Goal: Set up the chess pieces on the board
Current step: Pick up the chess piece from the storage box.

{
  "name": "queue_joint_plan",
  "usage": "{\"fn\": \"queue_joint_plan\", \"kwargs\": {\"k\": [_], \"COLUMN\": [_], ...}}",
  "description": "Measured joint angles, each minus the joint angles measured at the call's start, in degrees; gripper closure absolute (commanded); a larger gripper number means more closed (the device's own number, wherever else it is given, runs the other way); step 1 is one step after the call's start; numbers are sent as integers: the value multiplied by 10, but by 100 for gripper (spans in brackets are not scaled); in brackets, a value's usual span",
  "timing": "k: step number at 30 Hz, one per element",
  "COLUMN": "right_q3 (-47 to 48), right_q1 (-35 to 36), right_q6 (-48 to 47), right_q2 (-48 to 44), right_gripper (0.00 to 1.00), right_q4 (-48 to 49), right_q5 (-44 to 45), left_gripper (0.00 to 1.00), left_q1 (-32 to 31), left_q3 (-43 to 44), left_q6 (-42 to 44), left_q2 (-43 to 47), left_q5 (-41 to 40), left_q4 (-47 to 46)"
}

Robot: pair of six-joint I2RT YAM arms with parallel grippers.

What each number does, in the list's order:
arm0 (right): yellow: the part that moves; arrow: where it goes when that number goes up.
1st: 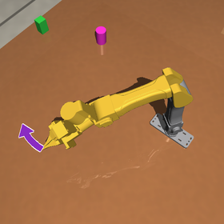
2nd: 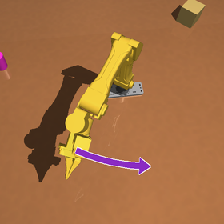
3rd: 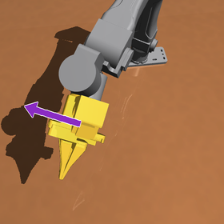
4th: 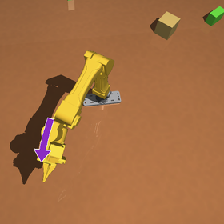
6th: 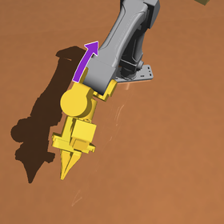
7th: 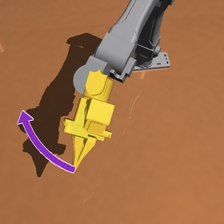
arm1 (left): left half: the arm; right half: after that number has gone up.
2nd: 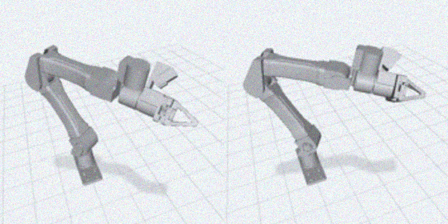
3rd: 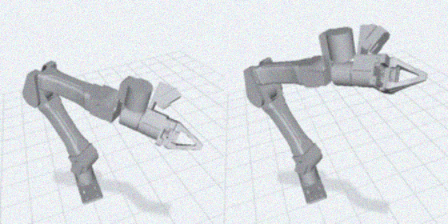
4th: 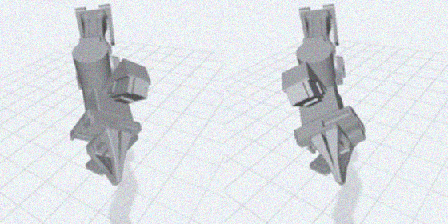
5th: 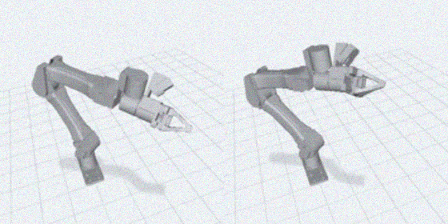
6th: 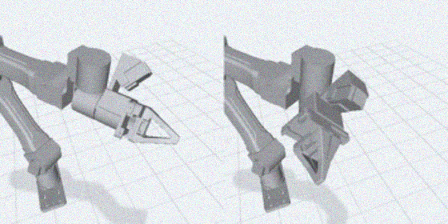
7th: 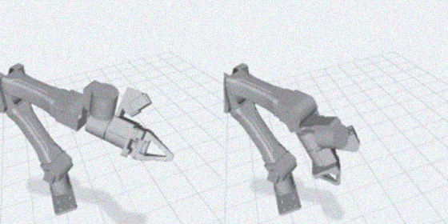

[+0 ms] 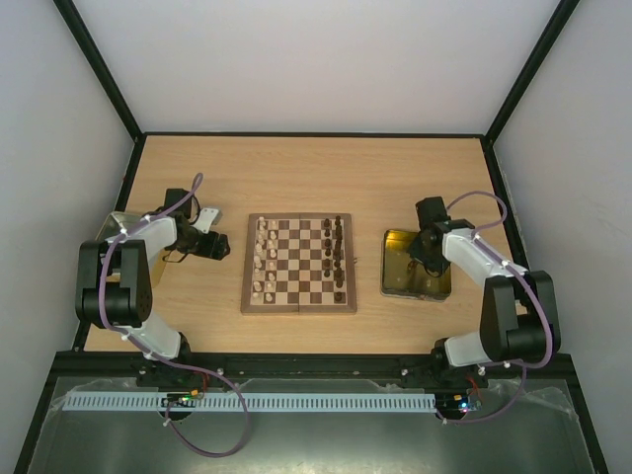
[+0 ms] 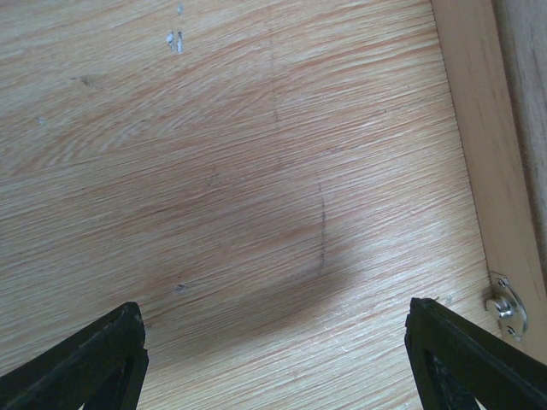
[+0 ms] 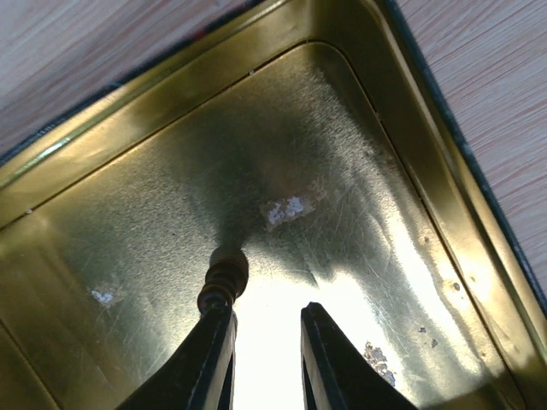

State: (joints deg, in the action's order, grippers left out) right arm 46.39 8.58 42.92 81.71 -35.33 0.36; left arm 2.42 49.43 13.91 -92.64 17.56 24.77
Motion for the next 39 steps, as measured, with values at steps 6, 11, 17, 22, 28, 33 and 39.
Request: {"fn": "queue_joint_plan", "kwargs": {"k": [6, 11, 17, 22, 28, 33, 39], "right_q3": [1, 1, 1, 1, 1, 1, 0], "right_q1": [0, 0, 0, 0, 0, 0, 0], "right_q6": [2, 5, 12, 15, 21, 24, 25], "right_q2": [-19, -20, -15, 0, 22, 28, 41], "right_gripper": [79, 79, 79, 79, 81, 83, 97], "right_q4": [0, 2, 24, 41, 54, 61, 66], "right_q5": [1, -9, -28, -33, -34, -34, -31], "left_gripper": [17, 17, 17, 17, 17, 17, 17], "left_q1": [0, 0, 0, 0, 0, 0, 0], "left_q3": [0, 0, 0, 0, 0, 0, 0], "left_q6": [0, 0, 0, 0, 0, 0, 0], "left_q2": [0, 0, 0, 0, 0, 0, 0], "left_q5": [0, 0, 0, 0, 0, 0, 0], "left_q4": [0, 0, 0, 0, 0, 0, 0]}}
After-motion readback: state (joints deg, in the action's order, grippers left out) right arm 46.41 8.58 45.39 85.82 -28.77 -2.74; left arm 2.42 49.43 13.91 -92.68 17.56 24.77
